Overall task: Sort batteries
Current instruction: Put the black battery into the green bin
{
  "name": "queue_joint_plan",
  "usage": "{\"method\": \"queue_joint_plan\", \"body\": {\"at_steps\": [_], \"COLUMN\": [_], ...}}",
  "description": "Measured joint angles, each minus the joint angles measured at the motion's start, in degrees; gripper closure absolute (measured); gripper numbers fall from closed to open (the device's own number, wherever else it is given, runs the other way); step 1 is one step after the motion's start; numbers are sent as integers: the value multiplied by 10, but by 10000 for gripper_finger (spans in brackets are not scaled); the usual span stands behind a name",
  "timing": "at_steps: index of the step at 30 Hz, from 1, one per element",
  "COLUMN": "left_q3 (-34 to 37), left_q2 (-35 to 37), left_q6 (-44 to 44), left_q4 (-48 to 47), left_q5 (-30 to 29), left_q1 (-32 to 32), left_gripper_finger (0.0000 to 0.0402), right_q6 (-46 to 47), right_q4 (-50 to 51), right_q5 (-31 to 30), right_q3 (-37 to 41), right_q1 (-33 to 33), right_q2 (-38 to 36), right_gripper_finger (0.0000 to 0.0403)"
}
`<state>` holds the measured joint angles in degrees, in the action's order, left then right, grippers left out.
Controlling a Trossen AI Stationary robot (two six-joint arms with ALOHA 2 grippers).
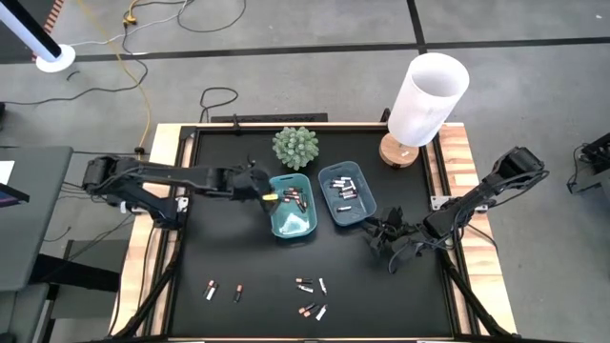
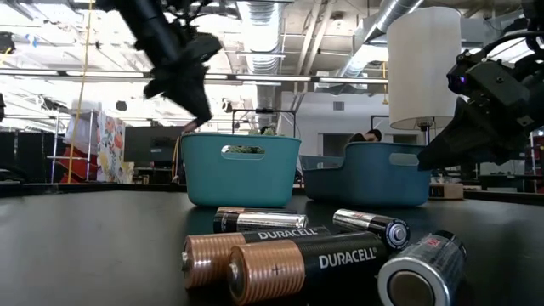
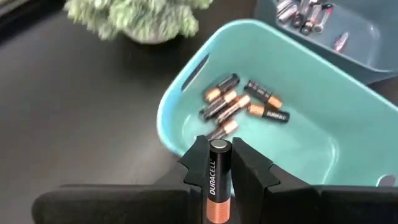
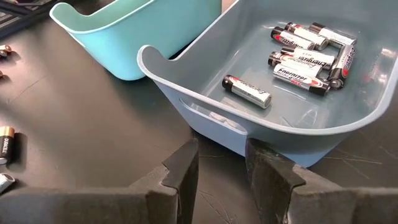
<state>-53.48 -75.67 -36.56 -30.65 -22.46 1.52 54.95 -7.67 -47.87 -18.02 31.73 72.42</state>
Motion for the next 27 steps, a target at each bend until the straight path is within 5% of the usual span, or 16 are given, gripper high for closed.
{"method": "queue_joint_plan", "body": {"at_steps": [17, 27], "left_q3": [-172, -174], "left_q2": [-294, -341], "left_q6": [109, 106], "left_q4": [15, 25], "left_q5": [18, 16], "left_q1": [-12, -7], "left_gripper_finger": [361, 357], "right_q6": [-1, 1], "right_q4": [31, 29], "right_q5": [0, 0], "right_q3": [0, 0], "right_q1": [0, 0], "right_q2": [0, 0], "right_gripper_finger": [253, 253]}}
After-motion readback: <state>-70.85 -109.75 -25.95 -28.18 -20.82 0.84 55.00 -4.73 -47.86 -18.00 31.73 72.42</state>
